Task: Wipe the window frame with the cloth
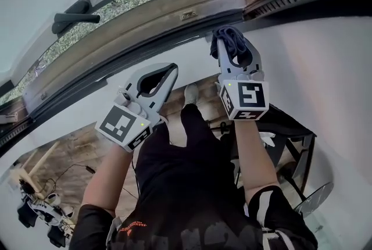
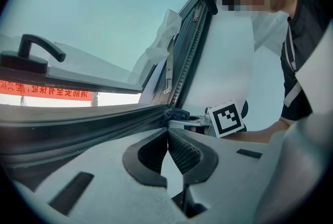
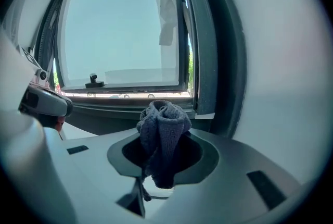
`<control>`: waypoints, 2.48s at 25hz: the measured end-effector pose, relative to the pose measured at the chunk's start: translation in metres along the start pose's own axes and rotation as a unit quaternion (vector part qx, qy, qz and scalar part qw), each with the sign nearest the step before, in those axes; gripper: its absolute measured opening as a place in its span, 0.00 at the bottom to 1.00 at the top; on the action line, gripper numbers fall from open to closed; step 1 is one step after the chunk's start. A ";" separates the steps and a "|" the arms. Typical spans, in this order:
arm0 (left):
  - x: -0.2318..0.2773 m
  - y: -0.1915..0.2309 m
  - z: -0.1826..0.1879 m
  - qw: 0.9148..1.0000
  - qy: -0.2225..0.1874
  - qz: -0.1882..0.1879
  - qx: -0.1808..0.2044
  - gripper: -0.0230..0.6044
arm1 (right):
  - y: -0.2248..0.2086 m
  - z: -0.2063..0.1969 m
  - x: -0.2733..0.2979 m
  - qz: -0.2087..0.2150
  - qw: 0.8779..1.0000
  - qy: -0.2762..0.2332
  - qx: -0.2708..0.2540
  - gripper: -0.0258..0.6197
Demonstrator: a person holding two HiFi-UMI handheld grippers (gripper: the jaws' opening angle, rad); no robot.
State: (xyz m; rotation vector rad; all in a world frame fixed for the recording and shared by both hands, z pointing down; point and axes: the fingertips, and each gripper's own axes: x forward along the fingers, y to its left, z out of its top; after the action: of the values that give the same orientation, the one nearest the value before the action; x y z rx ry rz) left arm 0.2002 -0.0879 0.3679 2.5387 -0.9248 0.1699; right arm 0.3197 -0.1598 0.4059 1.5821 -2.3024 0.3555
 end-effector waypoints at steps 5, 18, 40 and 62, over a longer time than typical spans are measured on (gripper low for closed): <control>0.004 0.002 0.003 1.000 -0.001 0.001 -0.001 0.07 | -0.013 0.000 0.001 -0.010 1.000 0.003 0.002 0.20; 0.007 0.003 0.007 1.000 0.003 0.000 0.004 0.07 | -0.032 0.000 0.000 -0.029 1.000 0.004 0.008 0.20; -0.008 -0.006 0.038 1.000 -0.007 0.001 0.030 0.07 | -0.028 0.025 -0.025 -0.019 0.999 -0.014 0.021 0.21; -0.172 -0.012 0.126 0.990 -0.092 0.067 0.085 0.07 | 0.154 0.182 -0.096 0.143 0.981 -0.130 -0.033 0.21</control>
State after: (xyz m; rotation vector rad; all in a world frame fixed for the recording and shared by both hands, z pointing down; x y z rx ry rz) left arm 0.0711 -0.0339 0.2067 2.6827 -1.2016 0.0566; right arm 0.1852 -0.0928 0.1978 1.3344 -2.7202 0.1407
